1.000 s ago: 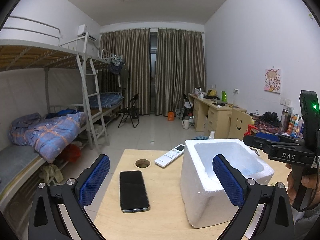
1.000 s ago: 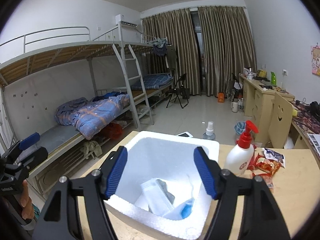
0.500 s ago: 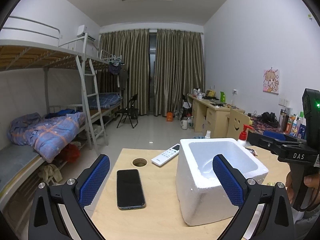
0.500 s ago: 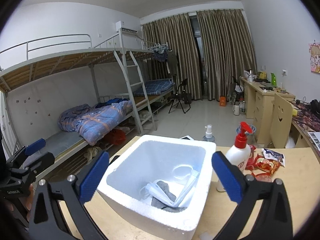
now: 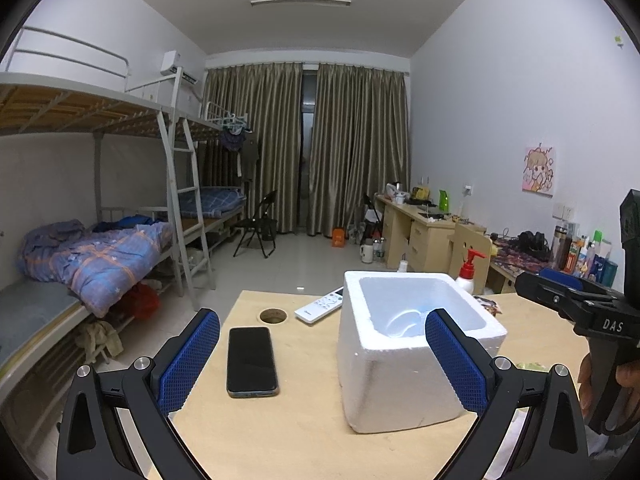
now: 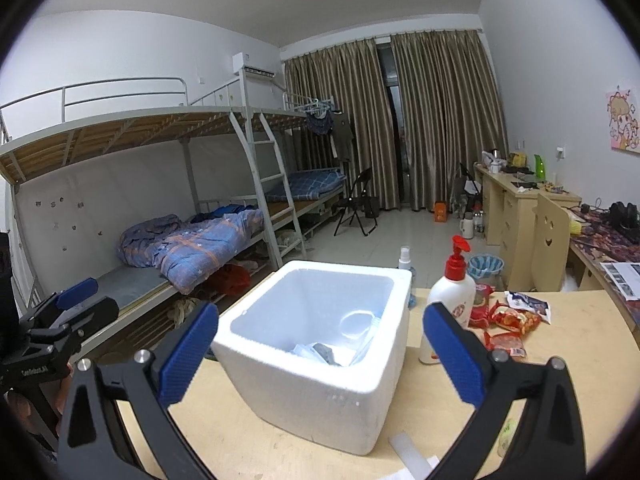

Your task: Organize soft objects

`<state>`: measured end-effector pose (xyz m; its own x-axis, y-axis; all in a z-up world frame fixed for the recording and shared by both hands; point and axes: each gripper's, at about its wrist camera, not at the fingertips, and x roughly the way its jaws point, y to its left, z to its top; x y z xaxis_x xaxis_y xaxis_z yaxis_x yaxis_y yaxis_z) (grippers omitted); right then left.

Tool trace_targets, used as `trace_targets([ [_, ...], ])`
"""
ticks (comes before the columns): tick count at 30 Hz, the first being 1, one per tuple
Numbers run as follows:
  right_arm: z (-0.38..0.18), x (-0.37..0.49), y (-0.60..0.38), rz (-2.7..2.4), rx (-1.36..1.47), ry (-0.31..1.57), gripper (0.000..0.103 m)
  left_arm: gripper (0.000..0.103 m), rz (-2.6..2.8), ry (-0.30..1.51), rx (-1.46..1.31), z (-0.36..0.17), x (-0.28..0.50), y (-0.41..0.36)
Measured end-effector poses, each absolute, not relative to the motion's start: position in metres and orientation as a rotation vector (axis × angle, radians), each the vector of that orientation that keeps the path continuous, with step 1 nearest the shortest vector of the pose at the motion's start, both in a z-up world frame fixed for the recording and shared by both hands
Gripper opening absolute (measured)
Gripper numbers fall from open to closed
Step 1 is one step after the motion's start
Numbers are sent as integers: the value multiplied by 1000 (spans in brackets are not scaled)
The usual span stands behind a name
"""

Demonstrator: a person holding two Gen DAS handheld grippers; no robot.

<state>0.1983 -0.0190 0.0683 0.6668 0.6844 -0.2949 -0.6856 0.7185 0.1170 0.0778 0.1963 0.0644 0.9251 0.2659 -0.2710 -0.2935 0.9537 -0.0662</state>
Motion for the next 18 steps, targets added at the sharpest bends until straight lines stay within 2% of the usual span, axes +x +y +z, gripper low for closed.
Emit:
trace_targets([
  [18,72,130,-77,716,4,244,103,103,216,209,-88,70,19,123],
])
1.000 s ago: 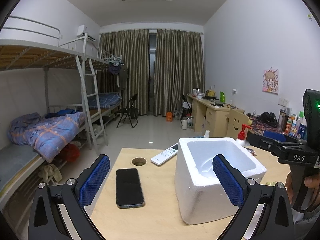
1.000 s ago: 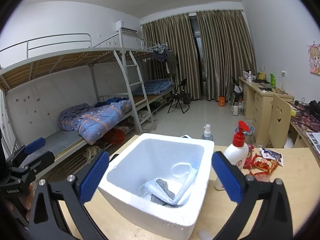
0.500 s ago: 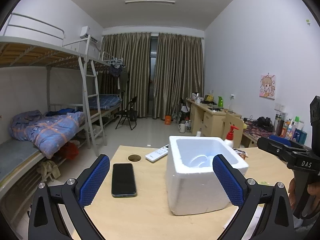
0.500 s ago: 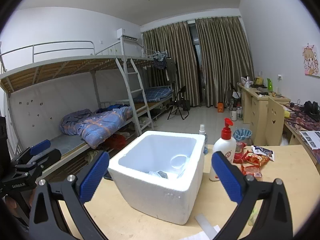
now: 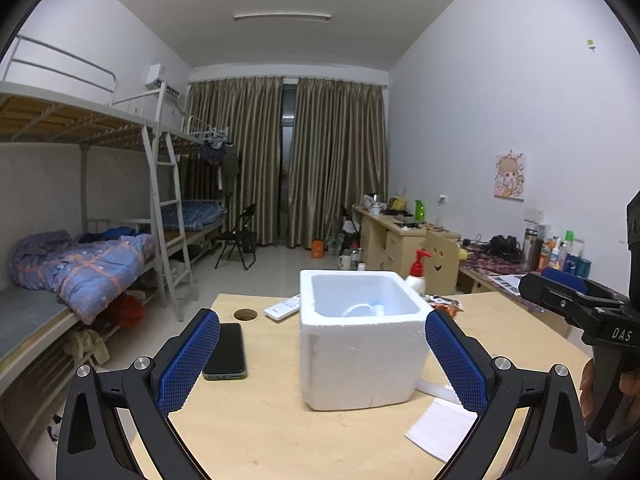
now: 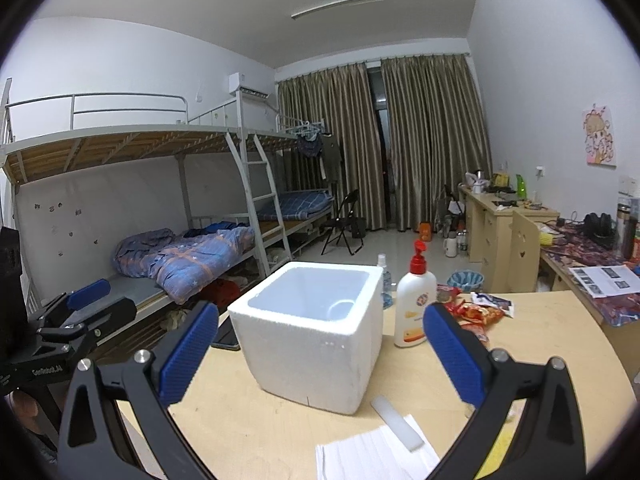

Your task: Organize soft objects

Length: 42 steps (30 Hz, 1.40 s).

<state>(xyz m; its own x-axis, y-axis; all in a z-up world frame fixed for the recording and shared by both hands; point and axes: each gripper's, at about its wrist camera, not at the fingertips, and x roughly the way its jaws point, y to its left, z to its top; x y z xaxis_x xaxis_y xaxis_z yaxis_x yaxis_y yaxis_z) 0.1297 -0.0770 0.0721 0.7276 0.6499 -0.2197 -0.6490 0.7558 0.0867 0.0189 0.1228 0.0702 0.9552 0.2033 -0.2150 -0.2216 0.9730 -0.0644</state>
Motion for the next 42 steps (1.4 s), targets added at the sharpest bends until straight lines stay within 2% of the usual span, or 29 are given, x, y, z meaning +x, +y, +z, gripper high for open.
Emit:
trace_targets([
  [27,47,13,-154,525,35,148,103,103,-10,147,-64,59,-67,41],
  [42,23,-4,-174,469,30,178,103,103,-72,176,-85,40,-74,29],
])
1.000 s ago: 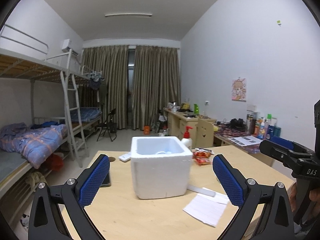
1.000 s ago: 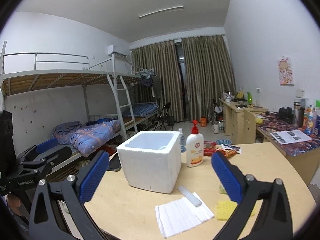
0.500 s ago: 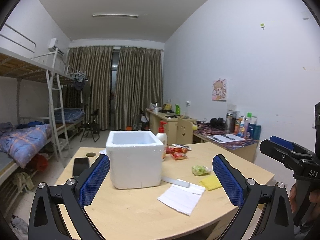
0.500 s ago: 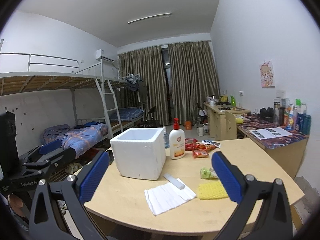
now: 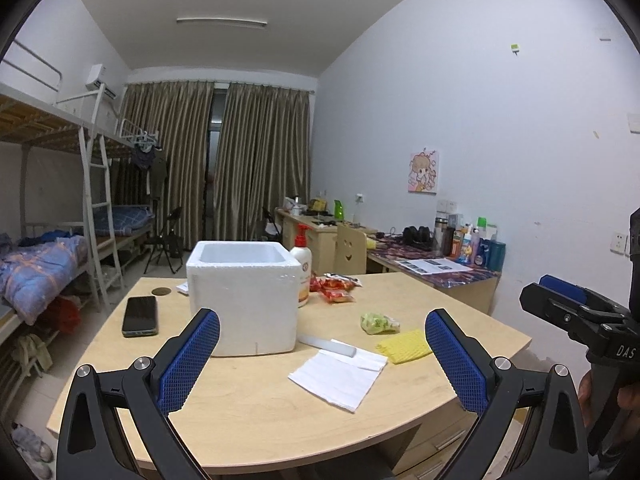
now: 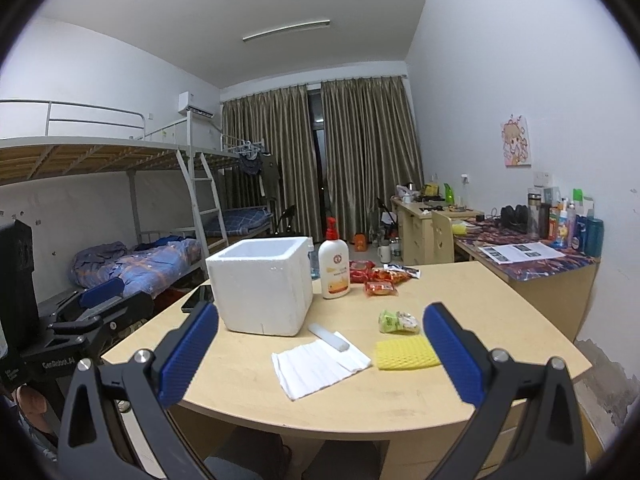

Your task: Organize soft objects

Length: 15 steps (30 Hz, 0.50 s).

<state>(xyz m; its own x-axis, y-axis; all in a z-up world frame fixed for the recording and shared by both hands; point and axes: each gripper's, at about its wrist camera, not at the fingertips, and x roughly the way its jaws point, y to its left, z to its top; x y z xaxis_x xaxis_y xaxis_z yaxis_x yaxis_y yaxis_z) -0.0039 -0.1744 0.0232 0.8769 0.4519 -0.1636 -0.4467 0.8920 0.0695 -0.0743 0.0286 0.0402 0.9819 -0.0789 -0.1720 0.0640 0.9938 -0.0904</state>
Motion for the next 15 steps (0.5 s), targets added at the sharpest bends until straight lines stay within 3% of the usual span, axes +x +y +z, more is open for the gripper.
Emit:
trace_targets([
  [15,1,46,-182,422,65,263,103,103,-129,261,-96,6,-9,26],
])
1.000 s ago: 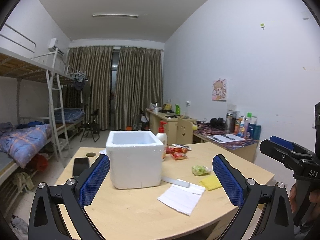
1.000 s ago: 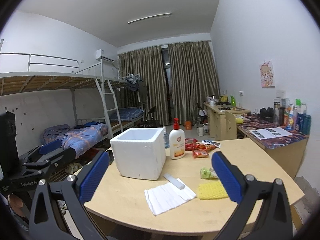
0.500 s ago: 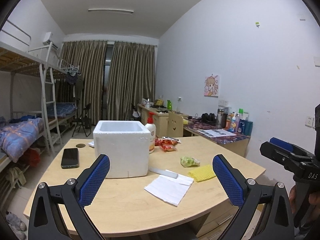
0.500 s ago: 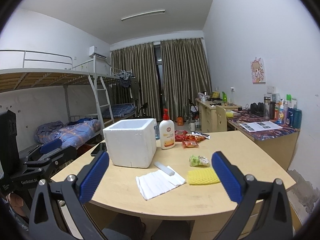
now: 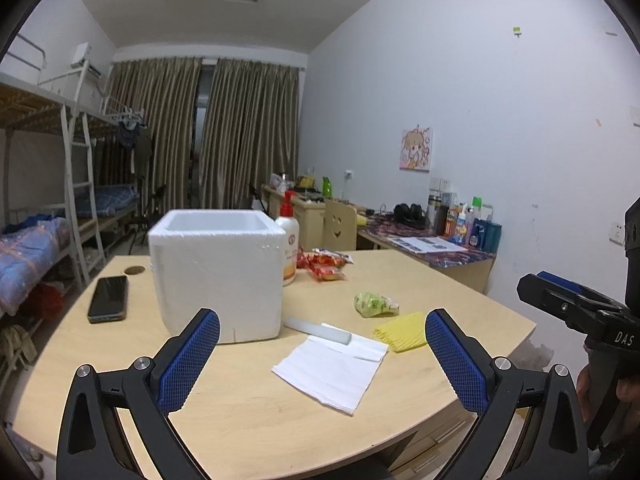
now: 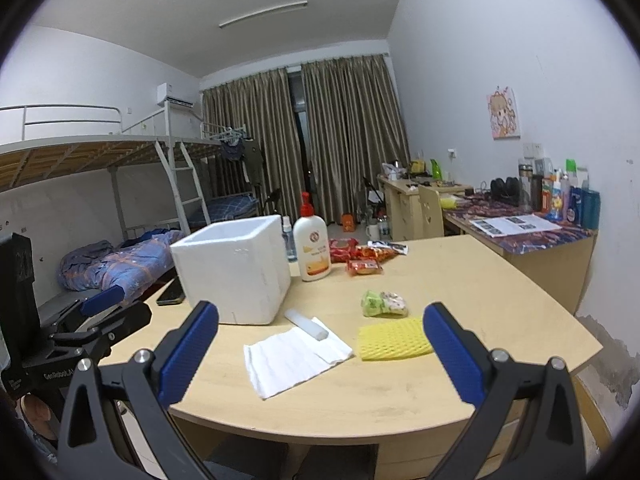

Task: Organize soft objects
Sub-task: 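Move the left tool to the white cloth while the right tool approaches the yellow mesh sleeve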

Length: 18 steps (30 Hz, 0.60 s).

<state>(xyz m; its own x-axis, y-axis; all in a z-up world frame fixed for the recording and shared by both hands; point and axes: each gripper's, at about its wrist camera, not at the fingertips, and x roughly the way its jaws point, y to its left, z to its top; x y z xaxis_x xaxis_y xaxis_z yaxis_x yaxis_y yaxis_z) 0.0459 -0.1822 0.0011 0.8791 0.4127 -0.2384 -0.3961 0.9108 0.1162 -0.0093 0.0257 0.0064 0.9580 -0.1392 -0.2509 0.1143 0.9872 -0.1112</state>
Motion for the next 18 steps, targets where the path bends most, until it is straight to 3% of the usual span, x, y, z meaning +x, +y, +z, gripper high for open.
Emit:
trace_targets([
  [18,-18,105,-189,382,77,381,103,103,-170,373,-86,-23,59,23],
])
